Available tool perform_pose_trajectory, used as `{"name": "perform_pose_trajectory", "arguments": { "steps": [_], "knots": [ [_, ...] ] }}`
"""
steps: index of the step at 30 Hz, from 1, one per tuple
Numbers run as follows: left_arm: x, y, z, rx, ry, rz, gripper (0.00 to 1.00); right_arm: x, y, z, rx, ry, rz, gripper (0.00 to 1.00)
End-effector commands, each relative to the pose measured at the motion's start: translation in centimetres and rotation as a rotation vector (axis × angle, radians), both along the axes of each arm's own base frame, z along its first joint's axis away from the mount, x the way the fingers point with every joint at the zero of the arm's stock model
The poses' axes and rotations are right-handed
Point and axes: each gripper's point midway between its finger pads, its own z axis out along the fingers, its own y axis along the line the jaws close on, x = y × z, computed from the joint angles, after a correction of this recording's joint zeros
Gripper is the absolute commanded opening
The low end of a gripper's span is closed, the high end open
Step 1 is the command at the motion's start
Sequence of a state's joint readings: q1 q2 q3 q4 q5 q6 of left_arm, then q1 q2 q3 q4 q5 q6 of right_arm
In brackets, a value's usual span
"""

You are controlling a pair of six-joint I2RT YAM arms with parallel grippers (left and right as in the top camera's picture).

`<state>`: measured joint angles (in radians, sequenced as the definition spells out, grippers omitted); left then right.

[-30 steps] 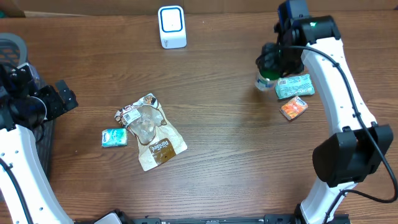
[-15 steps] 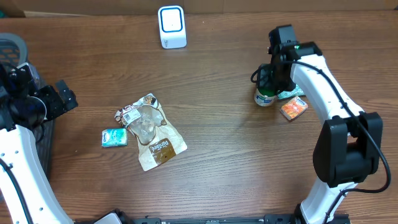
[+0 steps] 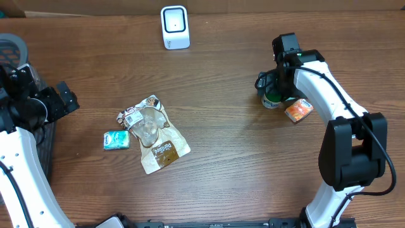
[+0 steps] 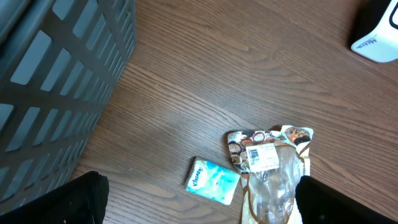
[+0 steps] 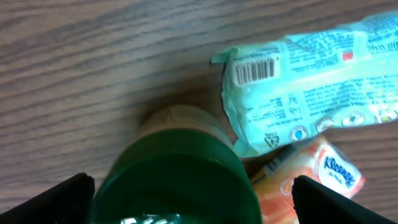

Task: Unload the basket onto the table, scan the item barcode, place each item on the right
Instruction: 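Release the jar and move the right gripper left toward the snack bag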

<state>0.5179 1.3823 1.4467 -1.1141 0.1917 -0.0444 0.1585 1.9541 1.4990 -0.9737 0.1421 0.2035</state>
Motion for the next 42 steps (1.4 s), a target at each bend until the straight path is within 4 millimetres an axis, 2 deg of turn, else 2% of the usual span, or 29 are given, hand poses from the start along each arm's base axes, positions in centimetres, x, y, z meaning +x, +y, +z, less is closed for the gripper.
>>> {"name": "perform_pose_trajectory", "arguments": {
  "steps": [1,4,8,9,12,14,18,21,29,42],
  "knots": [
    [0.2,-0.1,0.6,0.011,-0.016,-0.026,1.00,0.9,-0.8,2.6,-0.044,-0.050,-0.011,1.00],
    [0.2,-0.1,0.6,0.011,-0.016,-0.026,1.00,1.1,-0.8,4.8,-0.041,-0.057,-0.011,1.00],
    [0.2,-0.1,0.6,0.011,-0.016,-0.026,1.00,1.5,0.0,9.3,-0.013,-0.094,0.000,1.00],
    [0.2,-0.1,0.6,0.011,-0.016,-0.026,0.99,1.5,0.8,10.7,0.007,-0.103,0.015,1.00],
    [0.2,-0.1,0.6,0.011,-0.016,-0.026,0.99,1.2,3.0,13.4,0.041,-0.122,0.066,1.00],
    [0.2,-0.1,0.6,0.011,-0.016,-0.026,0.99,0.6,6.8,14.9,0.105,-0.132,0.205,1.00],
    [0.2,-0.1,0.6,0.011,-0.016,-0.026,1.00,-0.2,11.6,15.5,0.163,-0.153,0.326,1.00],
    [0.2,-0.1,0.6,0.011,-0.016,-0.026,0.99,-0.4,13.4,15.4,0.169,-0.161,0.364,1.00],
    [0.2,-0.1,0.6,0.011,-0.016,-0.026,1.00,-1.0,14.3,14.9,0.212,-0.132,0.385,1.00],
    [0.2,-0.1,0.6,0.011,-0.016,-0.026,1.00,-1.3,14.2,14.8,0.201,-0.118,0.408,1.00]
  ]
}}
